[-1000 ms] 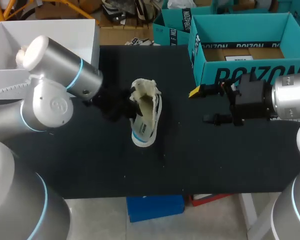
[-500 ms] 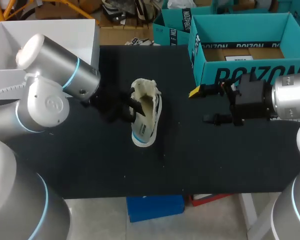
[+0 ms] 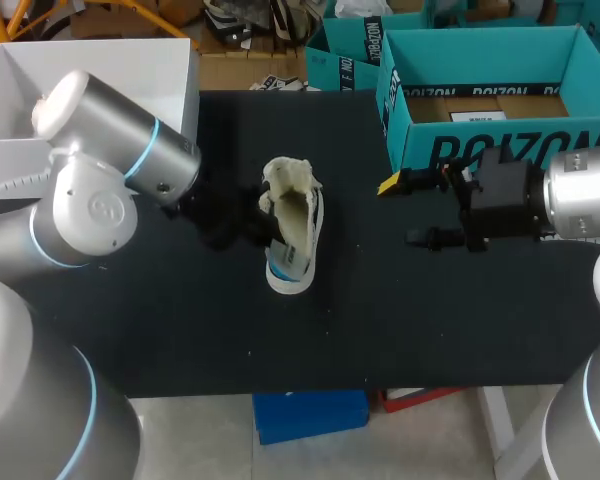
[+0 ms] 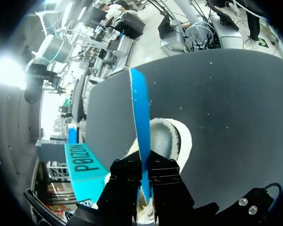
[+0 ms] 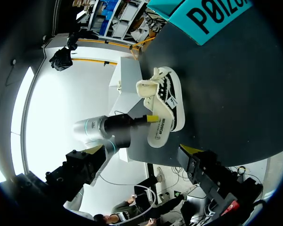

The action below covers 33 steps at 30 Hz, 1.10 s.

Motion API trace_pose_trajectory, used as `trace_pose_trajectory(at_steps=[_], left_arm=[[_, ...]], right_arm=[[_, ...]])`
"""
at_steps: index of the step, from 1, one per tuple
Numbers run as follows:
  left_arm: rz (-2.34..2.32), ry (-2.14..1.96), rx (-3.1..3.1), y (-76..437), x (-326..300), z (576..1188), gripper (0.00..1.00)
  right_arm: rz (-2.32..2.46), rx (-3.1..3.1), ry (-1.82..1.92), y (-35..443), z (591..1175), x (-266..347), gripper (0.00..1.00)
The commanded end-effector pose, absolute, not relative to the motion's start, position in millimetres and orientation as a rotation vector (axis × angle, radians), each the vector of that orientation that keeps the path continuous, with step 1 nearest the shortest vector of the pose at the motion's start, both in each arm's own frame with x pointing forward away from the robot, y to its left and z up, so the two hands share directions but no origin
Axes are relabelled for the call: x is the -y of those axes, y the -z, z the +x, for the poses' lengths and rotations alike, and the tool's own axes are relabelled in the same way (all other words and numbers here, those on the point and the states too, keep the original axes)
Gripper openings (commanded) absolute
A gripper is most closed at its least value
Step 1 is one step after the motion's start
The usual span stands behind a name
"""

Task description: Take the shoe out of the shoebox, open the shoe tongue, remove and reinsert the insole, then place the shoe into the shoebox

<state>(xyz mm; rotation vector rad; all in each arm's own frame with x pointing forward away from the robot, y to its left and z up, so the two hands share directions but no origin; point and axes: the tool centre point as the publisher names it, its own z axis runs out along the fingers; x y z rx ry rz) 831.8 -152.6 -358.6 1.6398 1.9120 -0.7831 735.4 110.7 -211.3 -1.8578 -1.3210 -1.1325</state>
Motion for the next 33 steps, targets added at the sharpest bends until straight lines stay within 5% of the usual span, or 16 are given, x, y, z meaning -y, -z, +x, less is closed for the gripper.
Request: trace_pose_trajectory(at_steps=[1,33], left_arm=[[1.649,0.751,-1.934,358,153,836,0.0],[1.576,0.587,-2.051,371,156,874,0.0]], right_arm=[[-1.858,1.321,1.132,212,736,-112,1.0],[-1.858,1.321,1.132,212,736,-112,1.0]])
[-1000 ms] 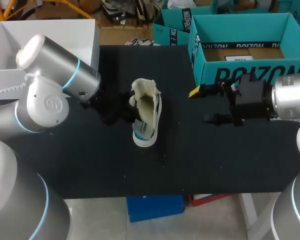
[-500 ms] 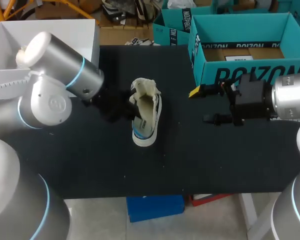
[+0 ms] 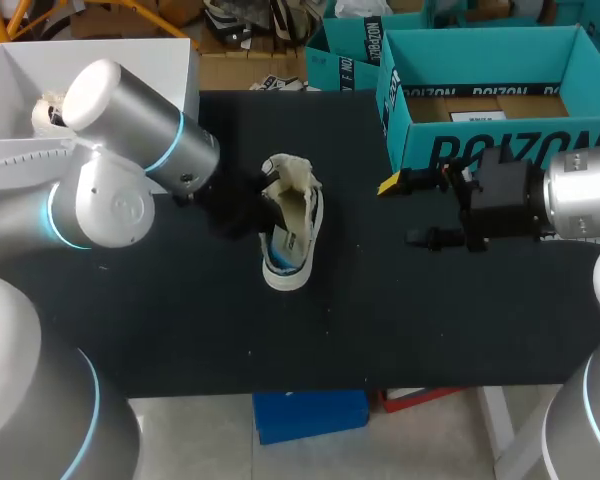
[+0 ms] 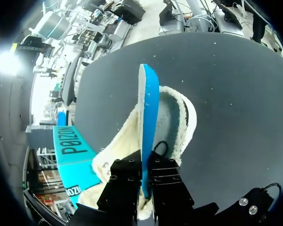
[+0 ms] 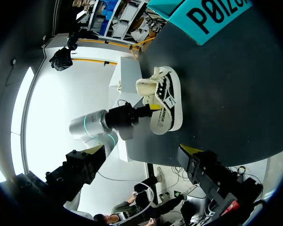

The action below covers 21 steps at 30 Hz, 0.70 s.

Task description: Take the shoe out of the shoebox, open the shoe tongue, remove and reinsert the insole, then place the shoe into the shoebox

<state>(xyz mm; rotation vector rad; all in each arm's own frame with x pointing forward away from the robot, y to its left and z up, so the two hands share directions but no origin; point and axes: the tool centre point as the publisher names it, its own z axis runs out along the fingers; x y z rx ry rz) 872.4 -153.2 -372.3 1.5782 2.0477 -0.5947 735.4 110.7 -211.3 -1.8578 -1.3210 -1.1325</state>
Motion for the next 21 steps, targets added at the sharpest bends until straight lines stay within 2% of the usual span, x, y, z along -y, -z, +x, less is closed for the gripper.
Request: trace_pose_trajectory(at_steps=[1,2,4,6,7,8,11,13,21], left_arm=[[1.577,0.591,-2.048,370,157,873,0.0],[1.581,0.599,-2.042,368,158,871,0.07],[1.591,0.611,-2.028,366,157,868,0.4],[1.595,0.652,-2.014,363,156,863,0.47],[1.6,0.664,-2.004,361,156,859,0.57],[1.599,0.688,-1.99,359,155,856,0.62],[1.58,0.756,-1.972,354,154,847,0.57],[1.564,0.798,-1.962,353,154,843,0.5],[1.569,0.867,-1.924,349,162,831,0.38]], right_arm=[[-1.858,1.321,1.132,212,736,-112,1.0],[-1.858,1.321,1.132,212,736,-112,1.0],[-1.858,1.321,1.132,212,736,-112,1.0],[-1.858,1.321,1.132,212,736,-112,1.0],[-1.858,1.321,1.132,212,736,-112,1.0],[-1.858,1.321,1.132,212,736,-112,1.0],[-1.858,1.321,1.132,212,736,-112,1.0],[-1.858,1.321,1.132,212,736,-112,1.0],[-1.858,1.321,1.132,212,736,-112,1.0]])
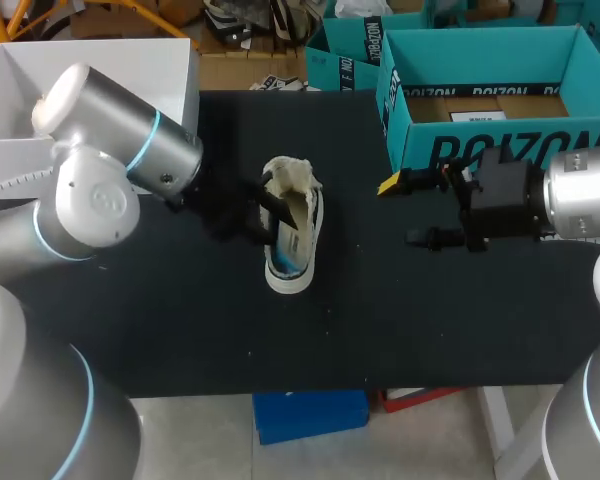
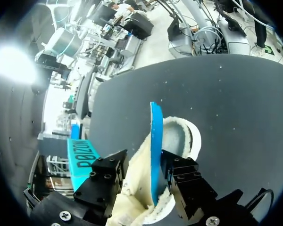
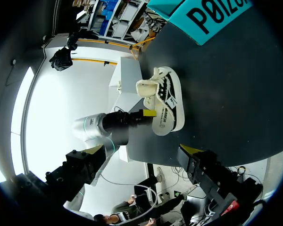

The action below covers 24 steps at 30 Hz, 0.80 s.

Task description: Take the shoe out of the shoebox, open the shoe tongue, remove and reinsert the insole, then place the shoe into the shoebox

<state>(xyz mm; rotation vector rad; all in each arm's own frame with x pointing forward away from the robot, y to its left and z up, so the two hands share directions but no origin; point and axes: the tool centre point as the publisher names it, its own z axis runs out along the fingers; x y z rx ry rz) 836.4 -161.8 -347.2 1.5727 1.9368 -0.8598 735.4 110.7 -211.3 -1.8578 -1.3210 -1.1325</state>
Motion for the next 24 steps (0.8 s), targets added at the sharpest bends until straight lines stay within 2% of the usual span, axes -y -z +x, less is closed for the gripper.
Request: trace_pose_trajectory(at_steps=[1,3,5,6,7,24], left_arm=[[1.575,0.872,-1.923,350,164,830,0.36],[1.586,0.878,-1.926,351,165,829,0.34],[1.596,0.883,-1.929,352,166,830,0.27],[1.6,0.883,-1.93,352,166,830,0.11],[1.604,0.884,-1.93,353,166,830,0.0],[1.638,0.753,-1.99,362,162,842,0.0]], right_arm=[[-1.858,1.321,1.132,212,736,-112,1.0],[-1.858,1.321,1.132,212,736,-112,1.0],[-1.858,1.321,1.132,212,736,-112,1.0],[-1.858,1.321,1.132,212,736,-112,1.0],[-1.858,1.321,1.132,212,736,-112,1.0],[-1.858,1.321,1.132,212,736,-112,1.0]])
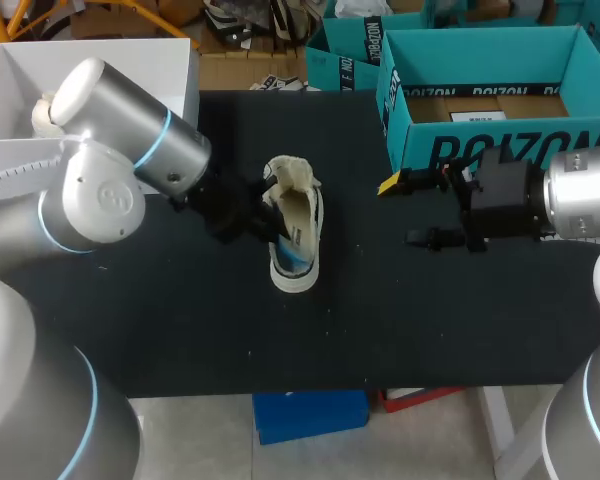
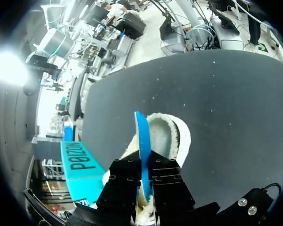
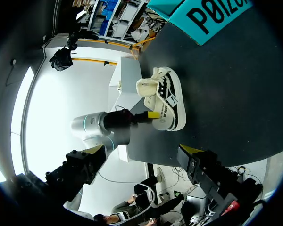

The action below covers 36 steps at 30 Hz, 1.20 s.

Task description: Take the shoe out of the shoebox, open the shoe tongue, remove and reinsert the insole, then place the shoe into the shoebox

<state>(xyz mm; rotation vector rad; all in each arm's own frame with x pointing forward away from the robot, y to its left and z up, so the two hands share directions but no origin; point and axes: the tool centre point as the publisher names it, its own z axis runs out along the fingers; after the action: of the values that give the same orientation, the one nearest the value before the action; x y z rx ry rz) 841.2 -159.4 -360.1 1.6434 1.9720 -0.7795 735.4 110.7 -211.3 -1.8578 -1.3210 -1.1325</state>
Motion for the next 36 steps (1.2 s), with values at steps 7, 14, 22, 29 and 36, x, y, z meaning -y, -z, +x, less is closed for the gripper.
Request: trace_pose_trajectory(at_steps=[7,14,22,29,36], left_arm=[[1.626,0.704,-2.019,367,163,849,0.0],[1.618,0.644,-2.038,370,165,858,0.0],[1.592,0.605,-2.07,376,163,869,0.0],[1.616,0.595,-2.069,376,167,862,0.0],[1.649,0.707,-2.016,359,165,850,0.78]], right_arm=[[-1.858,1.321,1.132,212,736,-112,1.0],[-1.858,1.321,1.132,212,736,-112,1.0],[-1.858,1.321,1.132,212,736,-112,1.0],[-1.858,1.321,1.132,212,736,-112,1.0],[-1.858,1.321,1.132,212,736,-112,1.0]])
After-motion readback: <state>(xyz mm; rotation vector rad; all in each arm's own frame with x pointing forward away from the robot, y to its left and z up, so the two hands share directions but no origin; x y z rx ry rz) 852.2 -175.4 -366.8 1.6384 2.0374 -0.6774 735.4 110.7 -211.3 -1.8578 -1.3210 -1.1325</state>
